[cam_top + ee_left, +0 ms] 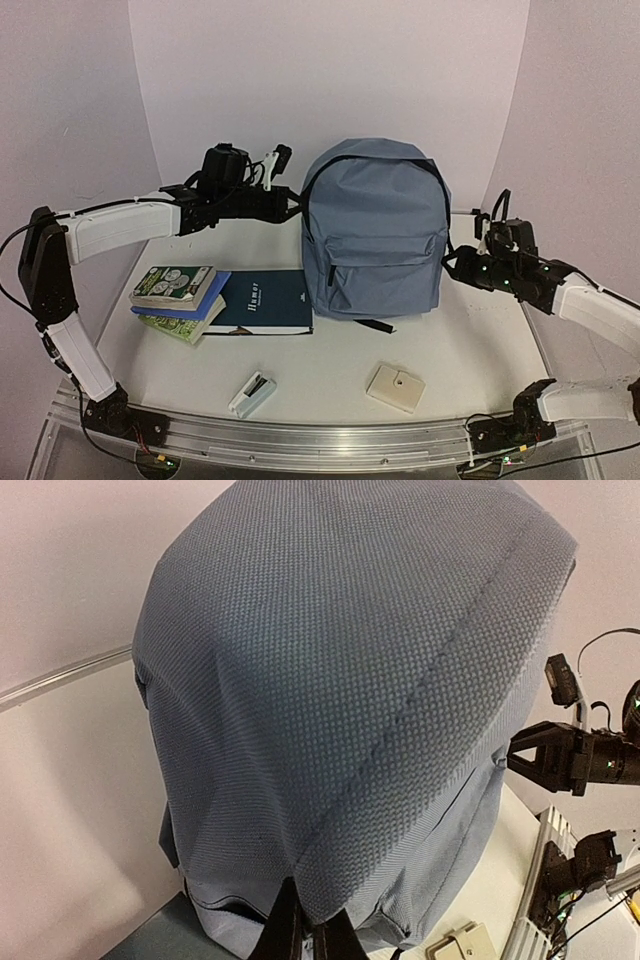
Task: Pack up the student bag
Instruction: Unzip the student bag at the center of the board.
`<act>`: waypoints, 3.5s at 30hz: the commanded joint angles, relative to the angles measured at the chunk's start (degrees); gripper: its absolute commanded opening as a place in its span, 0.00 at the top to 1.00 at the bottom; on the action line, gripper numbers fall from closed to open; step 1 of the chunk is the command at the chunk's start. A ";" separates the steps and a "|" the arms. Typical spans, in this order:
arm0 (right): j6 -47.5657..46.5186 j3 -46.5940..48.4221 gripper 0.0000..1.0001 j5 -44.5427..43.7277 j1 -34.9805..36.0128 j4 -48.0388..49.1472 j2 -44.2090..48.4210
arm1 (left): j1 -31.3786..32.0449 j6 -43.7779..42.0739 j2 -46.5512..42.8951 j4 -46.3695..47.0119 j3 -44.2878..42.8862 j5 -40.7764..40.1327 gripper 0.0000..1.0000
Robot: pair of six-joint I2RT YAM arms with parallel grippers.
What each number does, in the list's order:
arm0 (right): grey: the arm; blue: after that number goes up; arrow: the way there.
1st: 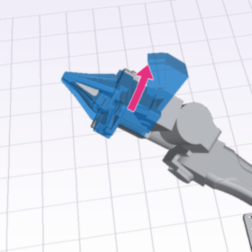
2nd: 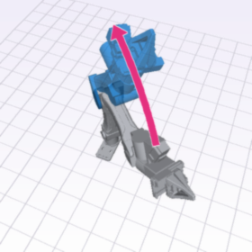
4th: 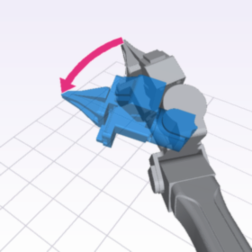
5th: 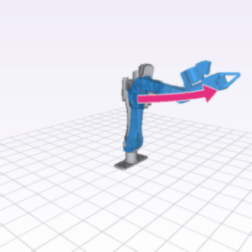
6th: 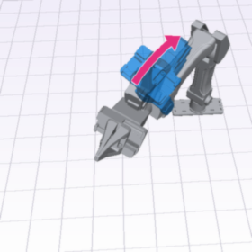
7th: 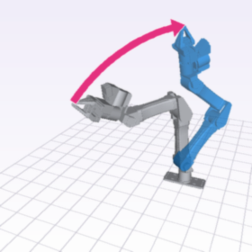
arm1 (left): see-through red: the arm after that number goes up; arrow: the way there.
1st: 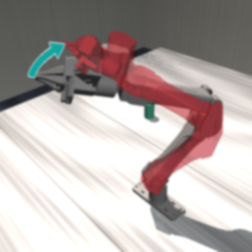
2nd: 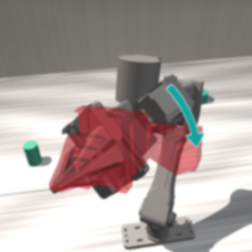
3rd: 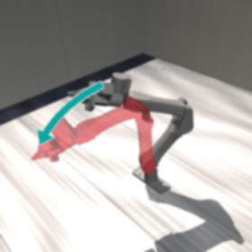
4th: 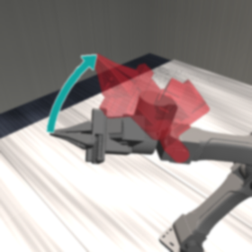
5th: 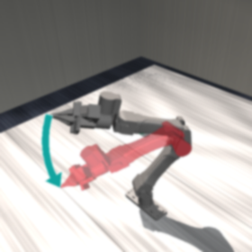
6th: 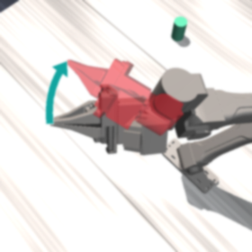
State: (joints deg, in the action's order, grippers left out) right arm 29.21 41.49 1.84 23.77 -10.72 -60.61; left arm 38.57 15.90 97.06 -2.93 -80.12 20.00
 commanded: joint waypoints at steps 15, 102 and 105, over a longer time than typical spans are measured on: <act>-7.02 4.83 0.99 -0.42 -0.15 5.46 -3.17 | -0.51 -1.87 -2.13 -3.11 -0.92 1.89 1.00; -12.40 -5.42 0.66 -6.89 -0.17 16.57 4.67 | 2.83 -20.48 -1.57 -6.27 -4.23 -9.73 1.00; -13.04 -5.43 0.67 -5.69 -0.14 18.46 2.63 | 2.83 -20.20 -1.28 -6.07 -4.16 -9.61 1.00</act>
State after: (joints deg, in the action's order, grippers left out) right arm 18.22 36.25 -3.69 23.66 1.00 -56.39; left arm 41.90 -3.63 95.68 -9.21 -81.41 10.56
